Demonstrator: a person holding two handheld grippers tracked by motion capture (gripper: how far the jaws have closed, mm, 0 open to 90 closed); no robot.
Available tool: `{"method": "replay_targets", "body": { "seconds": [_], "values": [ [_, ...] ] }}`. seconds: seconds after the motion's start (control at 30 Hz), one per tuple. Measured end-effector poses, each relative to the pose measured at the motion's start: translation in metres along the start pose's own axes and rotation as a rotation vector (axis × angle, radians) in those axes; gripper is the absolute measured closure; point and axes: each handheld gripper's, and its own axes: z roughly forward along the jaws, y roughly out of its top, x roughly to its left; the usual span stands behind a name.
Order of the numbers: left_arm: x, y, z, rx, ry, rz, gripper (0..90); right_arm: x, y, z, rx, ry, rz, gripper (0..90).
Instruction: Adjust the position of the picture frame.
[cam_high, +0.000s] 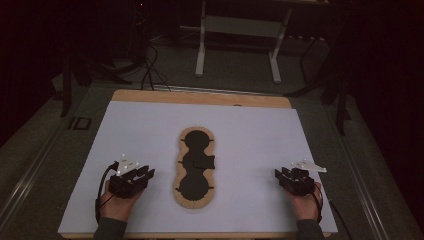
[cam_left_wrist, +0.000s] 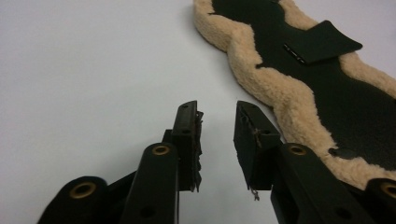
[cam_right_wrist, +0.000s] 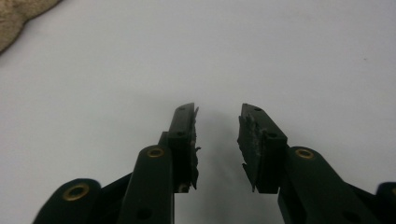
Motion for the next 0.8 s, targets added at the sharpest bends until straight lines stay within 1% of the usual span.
{"method": "replay_targets", "body": {
  "seconds": [0.1, 0.13, 0.2, 0.27, 0.4, 0.6, 0.67, 0.7, 0.73, 0.8],
  "values": [
    [-0.002, 0.001, 0.001, 0.003, -0.005, 0.01, 77.7, 0.002, 0.0, 0.001, 0.0, 0.009, -0.006, 69.6],
    [-0.005, 0.001, 0.001, 0.004, -0.01, 0.024, 80.1, 0.003, 0.001, 0.001, -0.001, 0.011, -0.009, 70.6],
    [-0.006, 0.001, 0.001, 0.003, -0.012, 0.027, 85.5, 0.003, 0.001, 0.001, -0.001, 0.014, -0.01, 71.5],
    [-0.008, 0.003, 0.0, -0.004, -0.02, 0.038, 89.6, 0.006, 0.002, 0.0, -0.003, 0.022, -0.017, 74.6],
    [-0.011, 0.003, 0.0, -0.009, -0.026, 0.042, 90.0, 0.009, 0.002, 0.0, -0.002, 0.028, -0.031, 78.0],
    [-0.014, 0.004, 0.0, -0.014, -0.044, 0.05, 90.0, 0.015, 0.004, 0.002, -0.001, 0.036, -0.052, 79.6],
    [-0.019, 0.006, 0.001, -0.013, -0.059, 0.067, 90.0, 0.016, 0.004, 0.002, 0.0, 0.035, -0.056, 79.9],
    [-0.019, 0.006, 0.001, -0.013, -0.059, 0.067, 90.0, 0.017, 0.004, 0.002, 0.0, 0.035, -0.057, 79.9],
    [-0.024, 0.007, 0.003, -0.011, -0.065, 0.078, 90.0, 0.017, 0.004, 0.002, -0.001, 0.037, -0.058, 79.9],
    [-0.028, 0.007, 0.005, -0.009, -0.076, 0.088, 90.0, 0.018, 0.004, 0.002, 0.0, 0.042, -0.061, 79.5]
  ]
}}
